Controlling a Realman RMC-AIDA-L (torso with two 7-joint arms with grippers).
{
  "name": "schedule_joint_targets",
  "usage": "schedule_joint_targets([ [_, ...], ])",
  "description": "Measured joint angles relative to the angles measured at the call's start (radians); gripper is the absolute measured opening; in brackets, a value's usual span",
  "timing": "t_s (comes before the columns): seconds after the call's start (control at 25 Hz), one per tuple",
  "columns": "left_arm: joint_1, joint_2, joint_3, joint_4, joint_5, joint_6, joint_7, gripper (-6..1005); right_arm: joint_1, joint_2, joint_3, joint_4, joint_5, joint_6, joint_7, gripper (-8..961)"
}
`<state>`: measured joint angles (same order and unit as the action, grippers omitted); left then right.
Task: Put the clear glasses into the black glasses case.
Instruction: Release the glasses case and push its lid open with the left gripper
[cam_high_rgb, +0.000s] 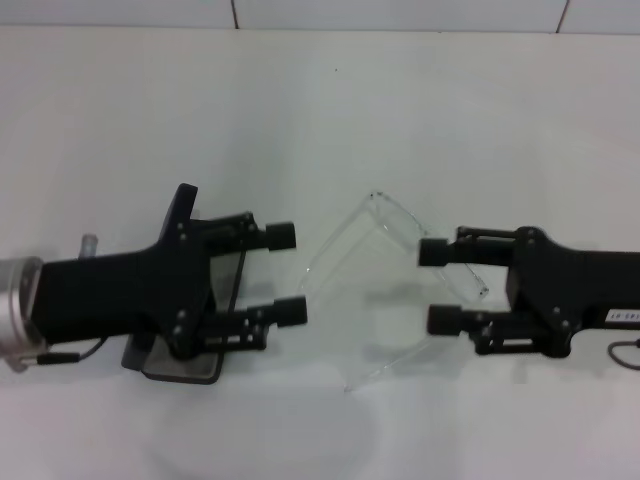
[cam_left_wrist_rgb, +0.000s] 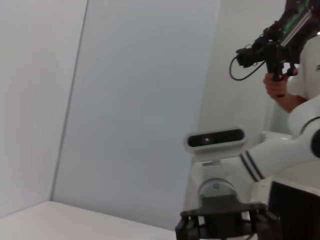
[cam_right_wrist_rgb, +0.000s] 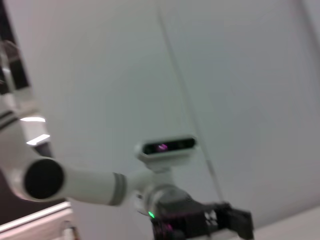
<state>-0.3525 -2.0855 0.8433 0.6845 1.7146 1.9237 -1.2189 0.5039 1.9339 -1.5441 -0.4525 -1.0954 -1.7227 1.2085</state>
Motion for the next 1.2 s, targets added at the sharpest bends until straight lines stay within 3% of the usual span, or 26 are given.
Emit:
schedule_joint_targets([
  [0.16,-0.001,-0.009,0.014,0.146,-0.018,-0.071,-0.107,757,-0.041,-0.022,0.055,0.000,-0.001,0.034,-0.019,717],
  [0.32,0.018,-0.011,0.093,0.463,0.029,-0.223,-0.430,757,-0.113,-0.032,0.171,-0.005,-0.001,0.004,-0.077,716],
  [0.56,0.061,-0.011,0.273,0.868,0.347,-0.452,-0.959,747,-0.235,-0.027,0.364,-0.068,-0.067,-0.043,-0.102,716],
  [0.72,0.101,-0.011,0.407,1.020,0.530,-0.506,-1.211,725,-0.253,-0.018,0.459,-0.079,-0.143,-0.047,-0.103,715],
  [0.92,0.142,-0.011,0.610,1.178,0.810,-0.528,-1.470,681,-0.237,-0.015,0.500,-0.071,-0.183,-0.036,-0.120,715],
  [1.04,0.158,-0.009,0.750,1.239,0.987,-0.521,-1.596,655,-0.232,-0.013,0.505,-0.069,-0.182,-0.035,-0.146,715],
  [1.2,0.156,-0.009,0.840,1.256,1.070,-0.477,-1.688,661,-0.225,-0.008,0.505,-0.069,-0.180,-0.028,-0.153,714],
])
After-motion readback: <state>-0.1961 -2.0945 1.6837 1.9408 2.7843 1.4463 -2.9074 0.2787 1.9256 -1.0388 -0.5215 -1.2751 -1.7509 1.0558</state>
